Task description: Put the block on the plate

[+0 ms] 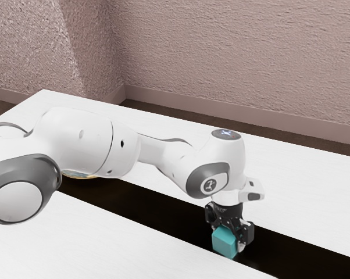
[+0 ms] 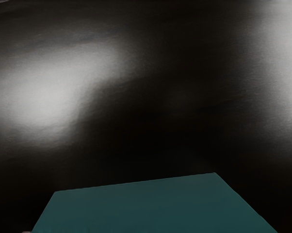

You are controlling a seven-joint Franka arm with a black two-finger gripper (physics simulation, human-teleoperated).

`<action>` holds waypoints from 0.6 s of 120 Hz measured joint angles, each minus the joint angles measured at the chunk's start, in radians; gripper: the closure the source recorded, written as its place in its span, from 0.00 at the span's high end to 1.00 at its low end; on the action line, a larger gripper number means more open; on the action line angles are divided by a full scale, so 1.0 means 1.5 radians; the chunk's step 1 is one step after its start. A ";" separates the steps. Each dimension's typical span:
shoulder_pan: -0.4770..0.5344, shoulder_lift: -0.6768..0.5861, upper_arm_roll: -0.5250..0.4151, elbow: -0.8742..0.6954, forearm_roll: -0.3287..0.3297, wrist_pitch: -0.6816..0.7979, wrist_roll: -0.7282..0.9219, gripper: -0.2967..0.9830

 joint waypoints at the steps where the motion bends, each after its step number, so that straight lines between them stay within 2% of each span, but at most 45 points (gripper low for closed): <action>1: 0.000 0.000 0.000 0.000 0.000 0.000 -0.001 0.66; 19: 0.001 -0.002 0.000 -0.001 0.002 0.001 -0.021 0.64; 34: 0.001 -0.019 0.002 -0.003 0.006 -0.006 -0.032 0.56; 48: 0.002 -0.025 0.002 -0.005 0.011 -0.015 -0.041 0.54; 72: 0.018 -0.106 0.019 -0.045 0.015 -0.028 -0.051 0.53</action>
